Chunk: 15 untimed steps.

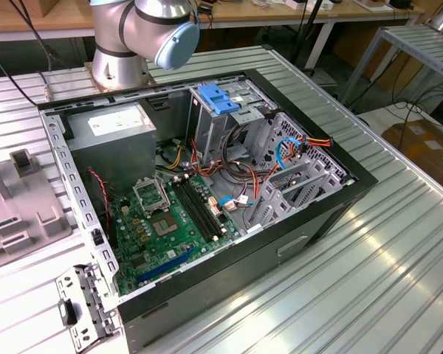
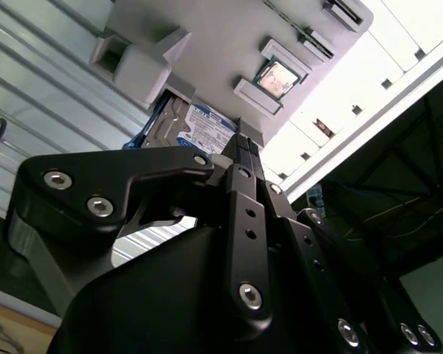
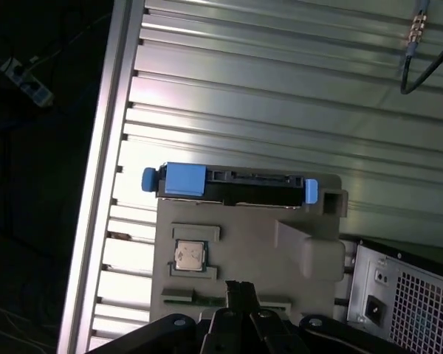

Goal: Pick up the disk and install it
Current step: 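Pick up the disk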

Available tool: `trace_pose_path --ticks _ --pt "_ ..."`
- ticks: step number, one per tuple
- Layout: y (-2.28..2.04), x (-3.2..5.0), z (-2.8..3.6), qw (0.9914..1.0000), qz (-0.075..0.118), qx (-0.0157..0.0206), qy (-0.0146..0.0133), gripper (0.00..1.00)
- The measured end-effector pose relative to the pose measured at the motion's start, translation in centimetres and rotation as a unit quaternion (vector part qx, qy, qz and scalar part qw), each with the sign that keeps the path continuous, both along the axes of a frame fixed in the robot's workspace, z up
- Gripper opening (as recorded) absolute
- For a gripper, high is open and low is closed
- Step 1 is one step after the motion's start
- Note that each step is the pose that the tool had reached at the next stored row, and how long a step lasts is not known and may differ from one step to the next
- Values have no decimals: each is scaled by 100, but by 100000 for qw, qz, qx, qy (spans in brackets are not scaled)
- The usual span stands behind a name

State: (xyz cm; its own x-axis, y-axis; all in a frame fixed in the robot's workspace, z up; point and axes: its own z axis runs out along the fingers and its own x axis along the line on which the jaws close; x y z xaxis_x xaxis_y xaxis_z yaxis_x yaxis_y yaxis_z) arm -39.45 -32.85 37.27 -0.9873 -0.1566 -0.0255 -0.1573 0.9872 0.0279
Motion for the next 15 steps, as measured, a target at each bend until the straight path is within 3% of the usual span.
trace_pose_path --ticks 7,12,15 --pt "0 0 0 99957 2947 0 0 11" --pt "0 0 0 99859 5308 1 -2 11" --pt "0 0 0 99751 7047 1 -1 11"
